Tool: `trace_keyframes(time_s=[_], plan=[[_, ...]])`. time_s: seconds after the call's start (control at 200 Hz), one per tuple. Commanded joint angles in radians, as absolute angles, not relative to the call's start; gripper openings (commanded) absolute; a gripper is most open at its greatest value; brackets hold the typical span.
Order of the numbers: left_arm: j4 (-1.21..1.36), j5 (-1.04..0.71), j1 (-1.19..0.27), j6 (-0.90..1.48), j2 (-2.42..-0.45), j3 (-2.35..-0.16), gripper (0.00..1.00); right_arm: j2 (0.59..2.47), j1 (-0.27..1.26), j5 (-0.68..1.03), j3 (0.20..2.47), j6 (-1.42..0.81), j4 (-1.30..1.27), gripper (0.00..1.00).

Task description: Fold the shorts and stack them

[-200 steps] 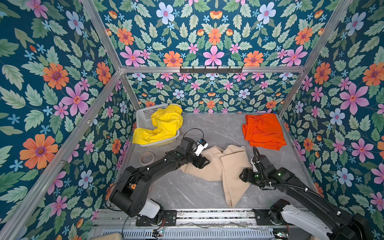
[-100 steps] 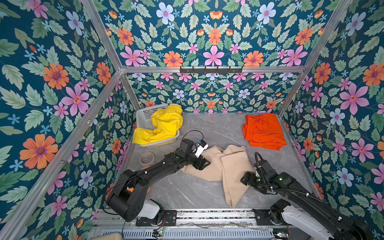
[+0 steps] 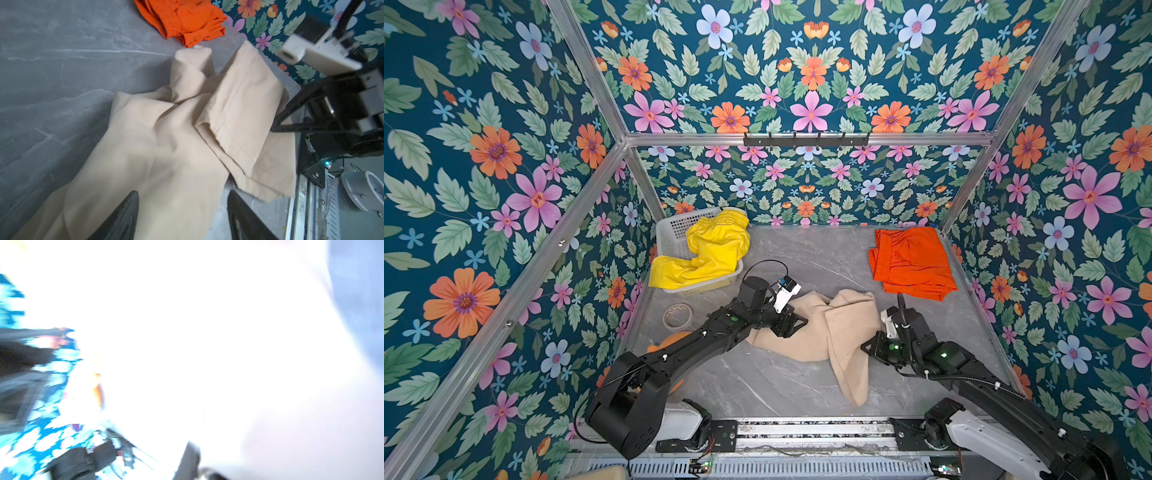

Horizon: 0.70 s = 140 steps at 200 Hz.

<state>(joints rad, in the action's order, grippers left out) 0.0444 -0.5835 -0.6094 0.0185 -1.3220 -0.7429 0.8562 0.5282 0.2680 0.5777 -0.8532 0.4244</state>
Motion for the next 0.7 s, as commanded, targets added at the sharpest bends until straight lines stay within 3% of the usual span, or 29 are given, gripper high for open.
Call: trace_keyframes(time_s=[0.0,0.395,0.695], plan=[[0.061,-0.619,-0.611,-0.033,-1.282,-0.76,0.69,0.851,0.529,0.231,0.727,-0.756,0.471,0.03],[-0.061,-0.603,-0.611,-0.063,-1.151,-0.863,0.7,1.136,0.533,0.353,1.465,-0.56,0.622,0.0],[-0.122,-0.499,-0.611,-0.066,-1.062,-0.852,0.7,1.381,0.533,0.368,1.678,-0.498,0.551,0.0]])
